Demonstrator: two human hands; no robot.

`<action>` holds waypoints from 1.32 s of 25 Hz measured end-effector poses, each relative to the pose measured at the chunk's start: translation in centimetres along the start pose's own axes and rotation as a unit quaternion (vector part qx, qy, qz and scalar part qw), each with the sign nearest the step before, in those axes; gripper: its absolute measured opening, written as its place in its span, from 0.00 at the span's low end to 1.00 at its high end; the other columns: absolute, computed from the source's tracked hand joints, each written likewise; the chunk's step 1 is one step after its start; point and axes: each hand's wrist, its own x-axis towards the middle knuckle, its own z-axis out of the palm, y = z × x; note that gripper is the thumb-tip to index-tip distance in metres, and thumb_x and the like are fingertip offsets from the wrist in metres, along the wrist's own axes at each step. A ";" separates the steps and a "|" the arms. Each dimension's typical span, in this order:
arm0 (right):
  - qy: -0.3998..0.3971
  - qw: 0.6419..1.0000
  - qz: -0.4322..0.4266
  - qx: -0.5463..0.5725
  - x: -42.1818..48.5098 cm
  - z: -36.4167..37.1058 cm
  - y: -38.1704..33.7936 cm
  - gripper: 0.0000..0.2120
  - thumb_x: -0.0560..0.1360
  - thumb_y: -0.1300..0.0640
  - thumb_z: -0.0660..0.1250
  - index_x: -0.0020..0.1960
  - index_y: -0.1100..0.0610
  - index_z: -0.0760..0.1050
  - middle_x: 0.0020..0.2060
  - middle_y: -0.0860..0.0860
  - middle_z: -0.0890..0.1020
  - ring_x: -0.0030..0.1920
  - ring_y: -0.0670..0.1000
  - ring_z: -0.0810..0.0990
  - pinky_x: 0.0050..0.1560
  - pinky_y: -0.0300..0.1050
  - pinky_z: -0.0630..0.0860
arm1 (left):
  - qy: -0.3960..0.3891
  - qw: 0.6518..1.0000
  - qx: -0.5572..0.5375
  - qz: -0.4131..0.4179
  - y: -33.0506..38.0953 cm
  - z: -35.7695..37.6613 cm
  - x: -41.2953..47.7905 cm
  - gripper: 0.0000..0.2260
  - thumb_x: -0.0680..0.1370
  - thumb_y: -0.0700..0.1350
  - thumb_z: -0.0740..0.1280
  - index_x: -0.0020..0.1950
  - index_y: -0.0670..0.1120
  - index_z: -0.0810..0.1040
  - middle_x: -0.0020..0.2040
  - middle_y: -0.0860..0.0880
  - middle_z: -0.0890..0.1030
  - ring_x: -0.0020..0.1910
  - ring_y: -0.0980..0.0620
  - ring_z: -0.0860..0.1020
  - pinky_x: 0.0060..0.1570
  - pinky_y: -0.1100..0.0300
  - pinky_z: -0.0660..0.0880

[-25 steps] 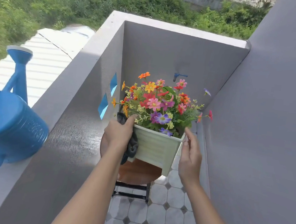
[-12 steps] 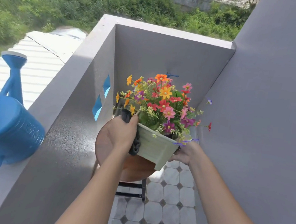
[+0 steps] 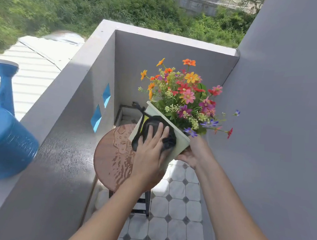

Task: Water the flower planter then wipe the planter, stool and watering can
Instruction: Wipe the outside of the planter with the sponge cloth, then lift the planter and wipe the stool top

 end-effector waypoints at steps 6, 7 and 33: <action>-0.007 0.999 -0.020 0.032 -1.9 0.1 -1.4 0.10 0.79 0.62 0.53 0.47 0.58 0.73 0.35 0.54 0.77 0.36 0.55 0.76 0.21 0.46 0.78 | 0.163 0.956 -0.074 -0.231 1.3 -1.6 5.7 0.21 0.81 0.53 0.53 0.74 0.53 0.62 0.76 0.51 0.62 0.76 0.48 0.55 0.67 0.32 0.56; -0.008 0.999 -0.023 0.038 -2.0 0.5 -1.5 0.10 0.78 0.61 0.53 0.48 0.57 0.73 0.36 0.55 0.76 0.37 0.55 0.75 0.23 0.47 0.79 | 0.171 0.959 -0.075 -0.215 1.9 -1.6 5.4 0.22 0.80 0.54 0.53 0.74 0.52 0.62 0.76 0.49 0.62 0.76 0.46 0.56 0.67 0.34 0.57; 0.143 0.986 -0.047 0.071 1.4 -5.2 -3.3 0.13 0.76 0.68 0.56 0.36 0.58 0.70 0.41 0.57 0.76 0.49 0.58 0.76 0.51 0.57 0.78 | -0.369 0.860 0.338 -0.102 -6.9 6.0 -4.2 0.24 0.80 0.37 0.56 0.75 0.39 0.54 0.76 0.41 0.55 0.76 0.41 0.47 0.69 0.37 0.54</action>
